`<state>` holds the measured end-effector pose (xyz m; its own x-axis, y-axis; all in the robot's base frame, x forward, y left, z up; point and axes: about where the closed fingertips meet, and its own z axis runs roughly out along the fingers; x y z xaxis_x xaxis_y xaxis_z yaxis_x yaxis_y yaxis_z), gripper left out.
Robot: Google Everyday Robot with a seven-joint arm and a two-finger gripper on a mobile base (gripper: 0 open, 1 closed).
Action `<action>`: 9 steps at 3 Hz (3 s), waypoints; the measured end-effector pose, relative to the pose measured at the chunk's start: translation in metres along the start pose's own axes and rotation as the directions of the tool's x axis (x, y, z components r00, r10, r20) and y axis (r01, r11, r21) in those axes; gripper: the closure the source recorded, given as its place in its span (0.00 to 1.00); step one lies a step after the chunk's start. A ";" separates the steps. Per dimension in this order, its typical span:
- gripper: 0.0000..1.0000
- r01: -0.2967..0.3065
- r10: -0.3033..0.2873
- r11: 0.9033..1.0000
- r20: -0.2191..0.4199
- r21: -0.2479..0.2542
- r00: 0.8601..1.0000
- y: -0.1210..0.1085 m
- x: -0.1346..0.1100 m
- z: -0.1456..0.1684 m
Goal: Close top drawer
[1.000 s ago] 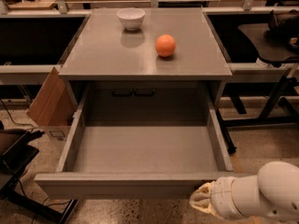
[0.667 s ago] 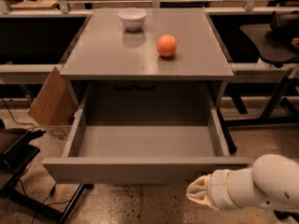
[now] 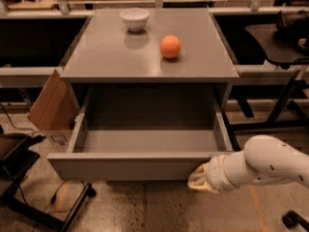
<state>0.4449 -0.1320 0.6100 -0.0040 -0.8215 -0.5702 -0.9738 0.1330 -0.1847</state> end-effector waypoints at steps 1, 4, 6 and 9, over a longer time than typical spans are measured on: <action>1.00 -0.001 0.001 1.000 0.003 -0.008 1.000 -0.008 0.002 0.006; 1.00 -0.005 0.003 0.999 0.043 0.043 0.999 -0.084 -0.002 0.013; 1.00 -0.024 0.023 0.999 0.020 0.041 1.000 -0.140 0.032 0.031; 1.00 -0.066 0.067 0.992 -0.006 0.109 0.998 -0.236 0.066 0.024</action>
Offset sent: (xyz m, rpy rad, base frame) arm 0.1824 -0.0076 -0.0256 0.0948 0.0285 -0.0274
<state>0.6794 -0.2046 0.5969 -0.0707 -0.8141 -0.5765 -0.9408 0.2466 -0.2328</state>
